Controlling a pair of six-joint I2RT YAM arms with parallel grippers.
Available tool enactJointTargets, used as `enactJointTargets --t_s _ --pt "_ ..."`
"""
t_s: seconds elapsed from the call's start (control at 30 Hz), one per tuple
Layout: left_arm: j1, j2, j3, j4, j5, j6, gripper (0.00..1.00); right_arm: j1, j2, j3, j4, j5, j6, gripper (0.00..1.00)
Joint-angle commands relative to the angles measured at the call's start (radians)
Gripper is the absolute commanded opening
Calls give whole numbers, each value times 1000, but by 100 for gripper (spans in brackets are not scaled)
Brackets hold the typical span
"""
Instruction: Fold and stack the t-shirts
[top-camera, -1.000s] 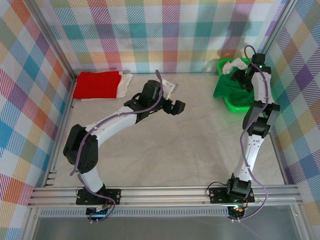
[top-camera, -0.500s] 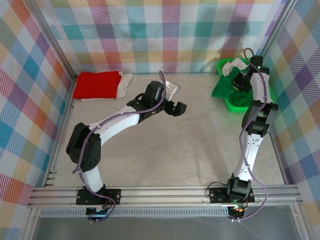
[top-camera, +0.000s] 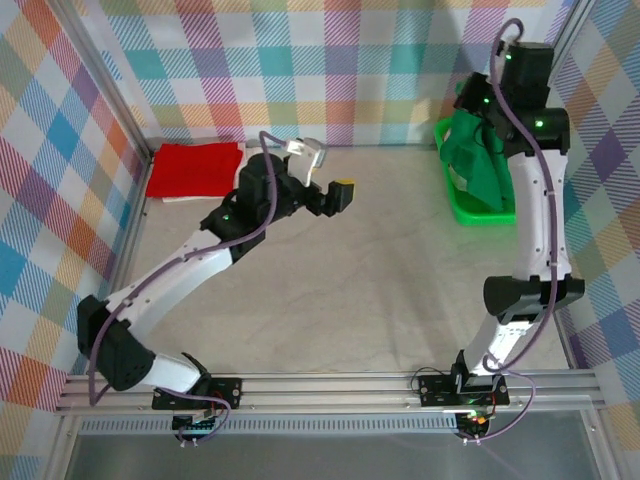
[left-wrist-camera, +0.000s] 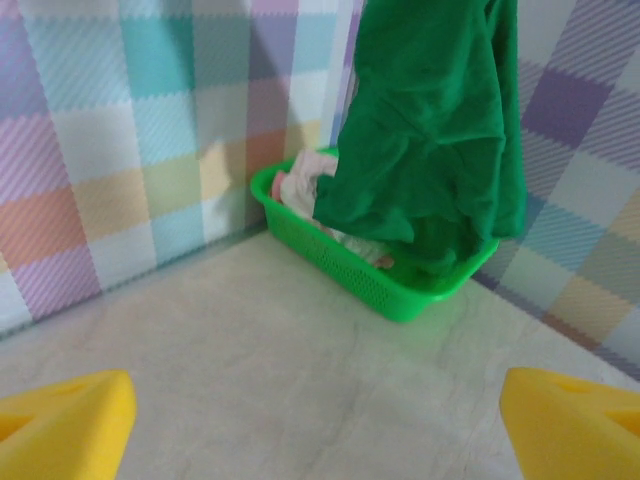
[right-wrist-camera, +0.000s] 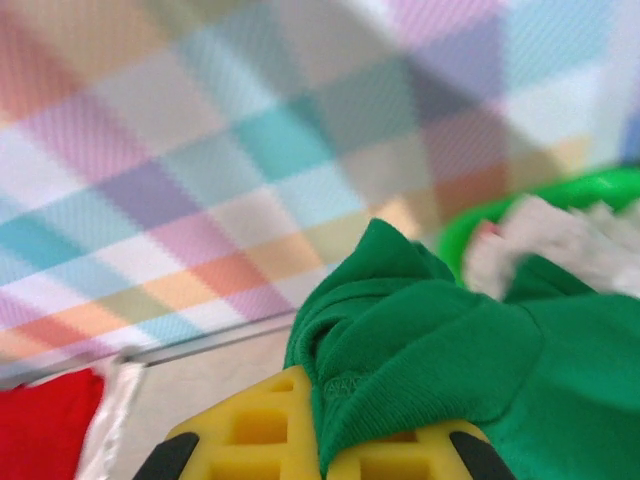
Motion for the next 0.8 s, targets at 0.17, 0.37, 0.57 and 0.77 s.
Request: enactJointTargets --t_s 0.17,0.37,0.57,0.77 --pt "122 -175 -109 11 -28 -67 93 278 18 116 -28 61 -86 0" --pt "243 -195 -263 19 -1 -104 90 313 152 -16 76 -78 51 0" --pt "289 -70 -395 76 12 -119 89 343 358 -68 159 -227 119 36" --pt "297 96 -402 28 39 -179 88 341 325 -153 140 -163 72 49"
